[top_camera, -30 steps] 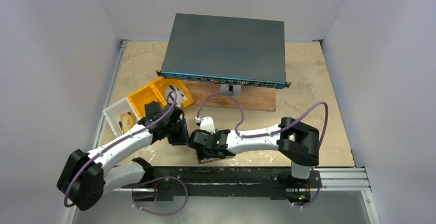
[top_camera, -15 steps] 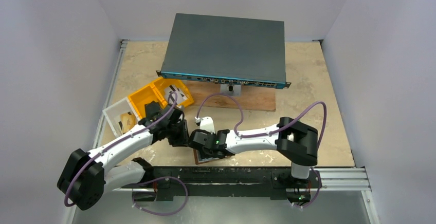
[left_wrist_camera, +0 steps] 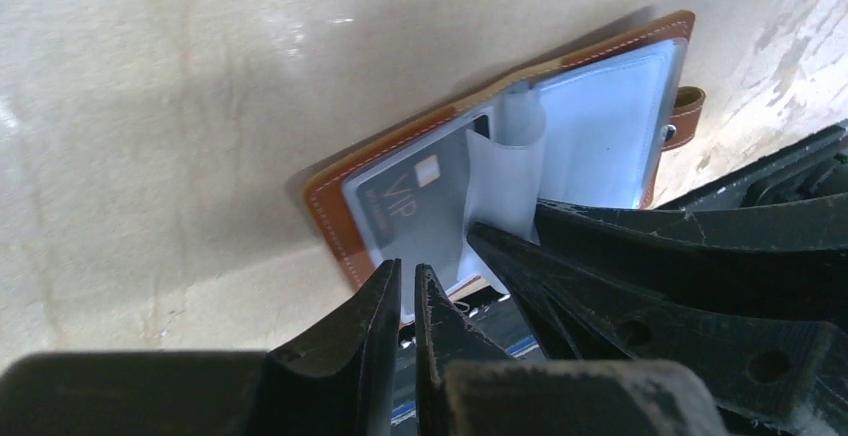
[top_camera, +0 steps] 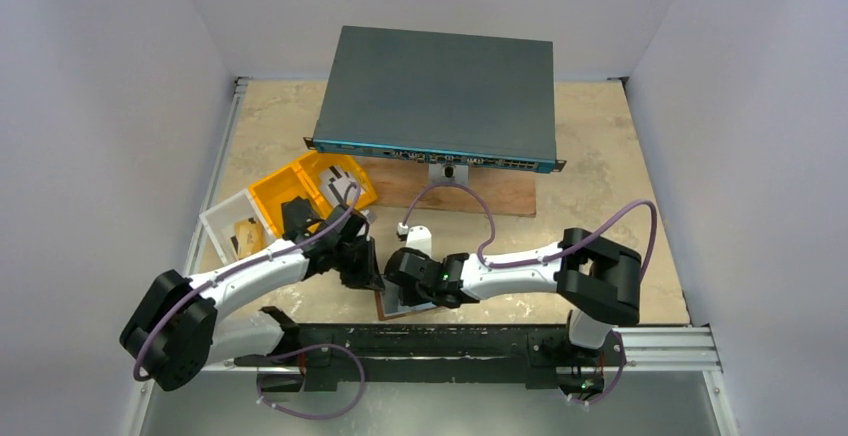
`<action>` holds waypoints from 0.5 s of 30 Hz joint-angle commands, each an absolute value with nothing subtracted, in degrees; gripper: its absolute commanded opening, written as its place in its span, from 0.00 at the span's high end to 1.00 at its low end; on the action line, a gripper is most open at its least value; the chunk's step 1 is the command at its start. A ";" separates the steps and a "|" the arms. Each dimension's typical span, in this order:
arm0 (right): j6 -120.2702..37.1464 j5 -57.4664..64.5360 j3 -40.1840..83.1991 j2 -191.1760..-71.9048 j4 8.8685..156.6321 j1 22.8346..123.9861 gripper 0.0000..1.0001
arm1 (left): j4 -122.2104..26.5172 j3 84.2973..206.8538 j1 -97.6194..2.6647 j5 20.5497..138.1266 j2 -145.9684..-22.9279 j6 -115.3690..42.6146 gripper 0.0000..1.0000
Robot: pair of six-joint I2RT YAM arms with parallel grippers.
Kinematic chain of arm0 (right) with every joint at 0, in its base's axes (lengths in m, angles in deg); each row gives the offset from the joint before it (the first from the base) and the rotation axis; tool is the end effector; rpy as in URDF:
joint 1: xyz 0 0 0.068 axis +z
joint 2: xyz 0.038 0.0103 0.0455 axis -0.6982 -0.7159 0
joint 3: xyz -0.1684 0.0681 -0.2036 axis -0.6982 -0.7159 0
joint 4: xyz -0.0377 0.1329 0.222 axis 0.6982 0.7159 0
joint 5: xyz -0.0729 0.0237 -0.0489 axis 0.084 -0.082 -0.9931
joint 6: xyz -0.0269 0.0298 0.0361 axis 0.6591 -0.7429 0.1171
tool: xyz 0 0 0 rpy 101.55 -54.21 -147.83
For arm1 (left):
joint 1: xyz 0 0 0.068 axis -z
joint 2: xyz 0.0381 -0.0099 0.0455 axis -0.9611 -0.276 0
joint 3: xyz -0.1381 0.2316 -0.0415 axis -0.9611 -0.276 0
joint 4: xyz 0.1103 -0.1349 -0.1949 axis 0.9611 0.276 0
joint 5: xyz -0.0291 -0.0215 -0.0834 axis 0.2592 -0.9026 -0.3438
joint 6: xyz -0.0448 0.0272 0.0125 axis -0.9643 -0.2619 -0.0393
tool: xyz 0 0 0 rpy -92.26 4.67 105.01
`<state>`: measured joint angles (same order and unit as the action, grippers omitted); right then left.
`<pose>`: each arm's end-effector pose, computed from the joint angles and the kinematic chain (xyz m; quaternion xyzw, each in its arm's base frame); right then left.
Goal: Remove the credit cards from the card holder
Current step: Remove the credit card from the card holder.
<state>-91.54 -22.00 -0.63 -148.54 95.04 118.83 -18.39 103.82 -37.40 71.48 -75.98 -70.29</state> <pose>0.0990 0.3168 0.1546 -0.1033 0.9437 0.1906 0.2500 0.1522 -0.1253 0.1617 -0.0434 0.9641 -0.2499 0.0791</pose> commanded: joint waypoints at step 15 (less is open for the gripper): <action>-94.68 -17.10 -14.02 -135.44 79.07 115.78 0.80 | -28.12 103.19 -34.50 72.54 -85.88 -75.29 1.00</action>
